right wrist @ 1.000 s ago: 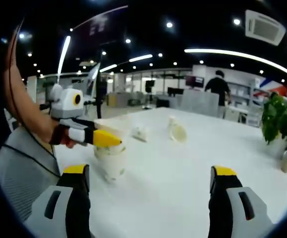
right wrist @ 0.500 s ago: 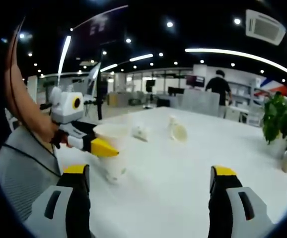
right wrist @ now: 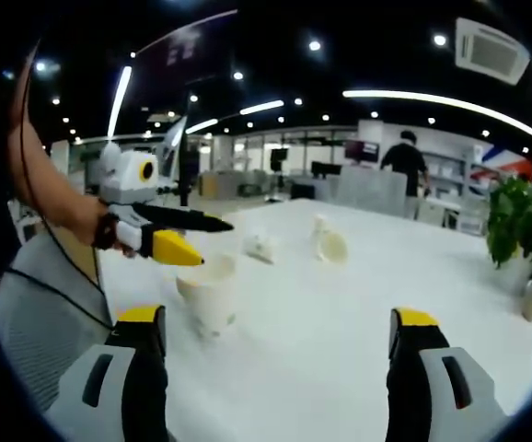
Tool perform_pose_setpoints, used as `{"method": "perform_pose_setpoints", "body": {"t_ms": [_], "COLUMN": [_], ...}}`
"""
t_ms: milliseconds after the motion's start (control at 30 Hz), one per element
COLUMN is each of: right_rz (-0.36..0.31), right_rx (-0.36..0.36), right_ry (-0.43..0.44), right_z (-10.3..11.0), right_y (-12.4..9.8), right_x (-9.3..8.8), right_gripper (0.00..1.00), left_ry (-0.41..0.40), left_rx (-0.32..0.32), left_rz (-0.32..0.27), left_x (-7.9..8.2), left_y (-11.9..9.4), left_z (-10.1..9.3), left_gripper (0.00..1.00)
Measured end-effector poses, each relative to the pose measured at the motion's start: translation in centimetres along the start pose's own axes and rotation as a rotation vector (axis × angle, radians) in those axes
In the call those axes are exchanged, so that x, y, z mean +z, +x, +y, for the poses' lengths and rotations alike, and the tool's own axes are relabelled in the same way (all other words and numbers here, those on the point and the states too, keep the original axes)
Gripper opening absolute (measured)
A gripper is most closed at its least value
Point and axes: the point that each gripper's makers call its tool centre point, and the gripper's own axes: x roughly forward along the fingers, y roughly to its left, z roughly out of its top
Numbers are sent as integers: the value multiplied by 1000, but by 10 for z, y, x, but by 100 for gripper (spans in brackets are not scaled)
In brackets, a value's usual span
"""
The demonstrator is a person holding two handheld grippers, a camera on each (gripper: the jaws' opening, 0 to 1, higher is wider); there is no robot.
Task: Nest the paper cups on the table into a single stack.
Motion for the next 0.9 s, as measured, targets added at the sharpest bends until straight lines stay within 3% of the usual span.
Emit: {"method": "perform_pose_setpoints", "body": {"t_ms": [200, 567, 900], "right_rz": [-13, -35, -29], "right_rx": [-12, -40, -39], "right_ry": [19, 59, 72], "right_z": [-4, -14, -15], "right_y": [-1, -2, -1], "right_x": [2, 6, 5], "right_gripper": [100, 100, 100], "left_ry": [25, -9, -23], "left_rx": [72, 217, 253], "left_rz": [3, 49, 83], "left_x": [7, -9, -26], "left_y": [-31, -87, -117], "left_z": [27, 76, 82], "left_gripper": [85, 98, 98]}}
